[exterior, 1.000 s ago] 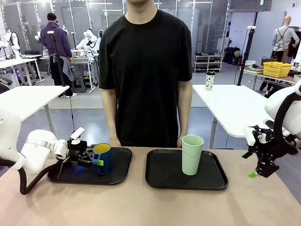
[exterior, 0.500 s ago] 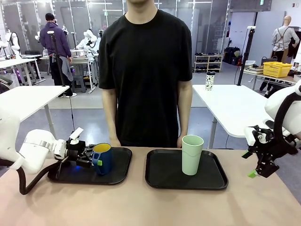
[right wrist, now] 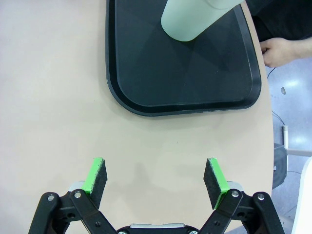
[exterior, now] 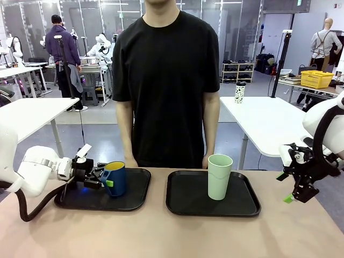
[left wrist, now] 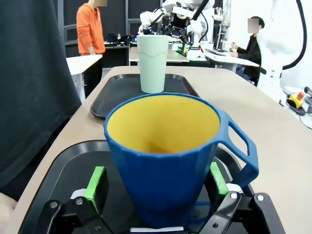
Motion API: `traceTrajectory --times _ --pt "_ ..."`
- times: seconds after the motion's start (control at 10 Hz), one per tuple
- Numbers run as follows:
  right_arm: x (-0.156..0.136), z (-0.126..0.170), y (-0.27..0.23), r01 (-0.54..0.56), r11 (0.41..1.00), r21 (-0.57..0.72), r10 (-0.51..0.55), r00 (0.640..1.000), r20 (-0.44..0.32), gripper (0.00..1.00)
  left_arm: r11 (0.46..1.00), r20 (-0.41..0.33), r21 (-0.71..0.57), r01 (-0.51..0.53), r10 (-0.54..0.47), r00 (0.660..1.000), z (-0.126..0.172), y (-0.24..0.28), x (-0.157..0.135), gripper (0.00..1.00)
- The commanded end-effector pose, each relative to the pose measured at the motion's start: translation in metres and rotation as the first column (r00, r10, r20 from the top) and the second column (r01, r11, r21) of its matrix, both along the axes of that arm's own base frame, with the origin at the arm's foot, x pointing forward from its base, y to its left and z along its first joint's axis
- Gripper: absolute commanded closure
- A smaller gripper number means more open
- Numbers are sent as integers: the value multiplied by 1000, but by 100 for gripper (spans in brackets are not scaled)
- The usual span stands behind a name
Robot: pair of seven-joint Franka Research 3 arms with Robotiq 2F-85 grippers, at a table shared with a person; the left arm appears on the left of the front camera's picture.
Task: Sort and store the cups by type.
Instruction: Pick up the Handle plastic cup and place it into the empty Flat Tray.
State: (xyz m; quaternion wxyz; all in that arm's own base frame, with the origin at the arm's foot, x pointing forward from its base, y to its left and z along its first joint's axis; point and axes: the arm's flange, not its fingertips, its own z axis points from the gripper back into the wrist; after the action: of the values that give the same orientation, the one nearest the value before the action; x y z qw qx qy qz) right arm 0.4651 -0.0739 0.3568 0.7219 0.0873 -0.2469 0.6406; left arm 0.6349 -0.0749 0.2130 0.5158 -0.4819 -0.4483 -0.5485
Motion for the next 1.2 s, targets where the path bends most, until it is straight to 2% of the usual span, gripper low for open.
traceTrajectory --times 0.0,0.3,0.5,0.7,1.1 --pt "4 0 1 11 1000 22 -11 1000 -1 0 999 -9 24 -29 29 1000 5 10 -6 0" --pt "4 0 1 11 1000 22 -11 1000 -1 0 997 -10 65 -35 36 999 5 23 -14 0" --pt "4 0 1 11 1000 22 -11 1000 -1 0 998 12 69 12 -13 1000 7 16 -18 0" --pt "4 0 1 11 1000 22 -11 1000 -1 0 995 39 97 14 -18 999 10 15 -20 0" --pt "4 0 1 11 1000 22 -11 1000 -1 0 988 52 149 -39 32 998 17 25 -24 0"
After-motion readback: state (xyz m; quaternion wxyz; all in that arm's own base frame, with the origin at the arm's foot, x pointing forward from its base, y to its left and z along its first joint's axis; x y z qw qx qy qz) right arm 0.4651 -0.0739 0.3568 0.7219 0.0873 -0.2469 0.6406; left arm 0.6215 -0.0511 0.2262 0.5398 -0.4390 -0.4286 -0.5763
